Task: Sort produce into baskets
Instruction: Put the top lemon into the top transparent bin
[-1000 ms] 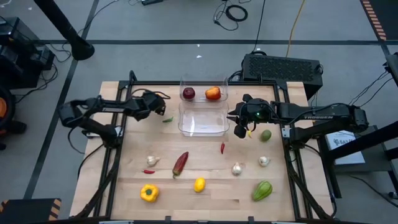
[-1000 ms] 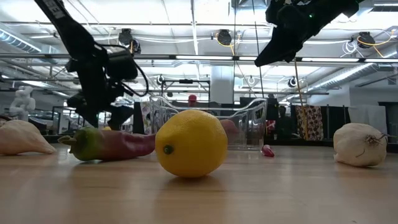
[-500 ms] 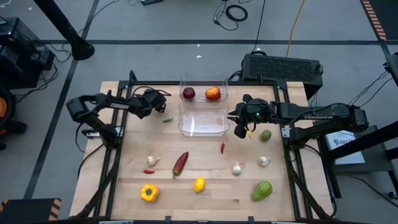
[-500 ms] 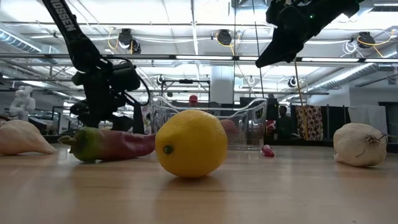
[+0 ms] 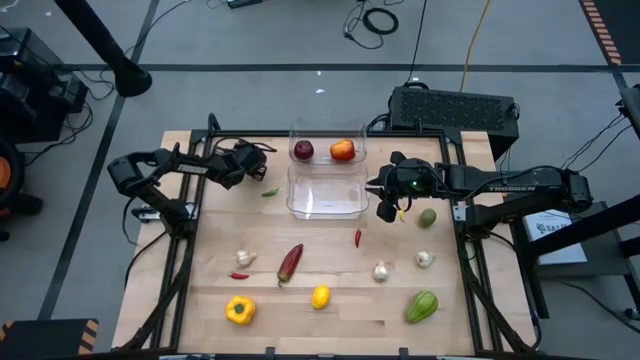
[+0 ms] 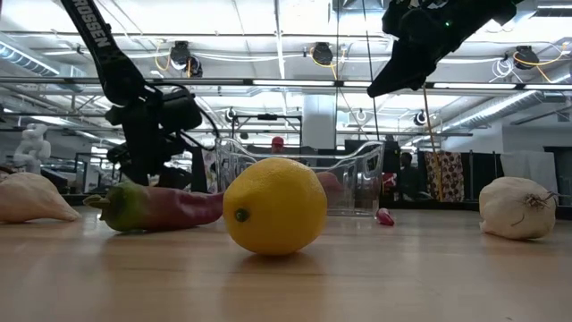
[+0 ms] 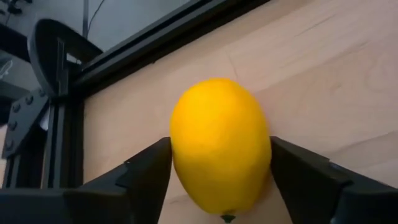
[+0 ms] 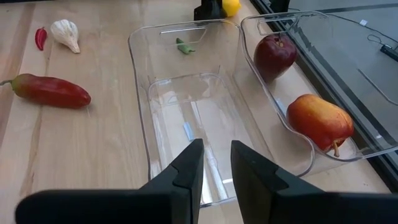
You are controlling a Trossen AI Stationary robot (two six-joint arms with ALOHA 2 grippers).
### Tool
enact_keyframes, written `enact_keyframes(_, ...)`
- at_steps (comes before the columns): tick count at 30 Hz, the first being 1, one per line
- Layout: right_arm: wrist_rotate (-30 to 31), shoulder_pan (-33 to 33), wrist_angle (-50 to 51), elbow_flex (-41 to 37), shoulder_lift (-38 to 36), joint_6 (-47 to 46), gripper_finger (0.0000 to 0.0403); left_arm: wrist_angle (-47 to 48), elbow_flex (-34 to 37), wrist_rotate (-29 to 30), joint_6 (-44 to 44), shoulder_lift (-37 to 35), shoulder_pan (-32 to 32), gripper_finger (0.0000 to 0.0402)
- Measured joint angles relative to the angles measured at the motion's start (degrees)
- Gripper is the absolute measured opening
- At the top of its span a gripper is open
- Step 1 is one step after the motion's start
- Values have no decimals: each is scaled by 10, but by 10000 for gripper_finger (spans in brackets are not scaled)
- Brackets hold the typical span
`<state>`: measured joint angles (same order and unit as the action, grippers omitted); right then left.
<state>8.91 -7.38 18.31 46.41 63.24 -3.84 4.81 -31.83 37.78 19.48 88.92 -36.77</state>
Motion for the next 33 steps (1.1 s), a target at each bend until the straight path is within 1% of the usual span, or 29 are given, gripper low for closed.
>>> enact_keyframes(7,0,0,0,0,0,0,73,0,0,0,-17,-1,1,234)
enact_keyframes(14,0,0,0,0,0,0,73,2,0,0,-23,-1,2,230)
enact_keyframes(18,0,0,0,0,0,1,73,19,-8,0,-24,-18,8,229)
enact_keyframes(23,0,0,0,0,0,2,73,67,-38,-10,-38,-78,40,229)
enact_keyframes(27,0,0,0,0,0,2,73,75,-69,-29,-51,-139,76,228)
enact_keyframes(30,0,0,0,0,0,2,73,49,-90,-37,-82,-176,103,228)
enact_keyframes(33,0,0,-1,0,0,2,73,-12,-112,-43,-118,-199,120,228)
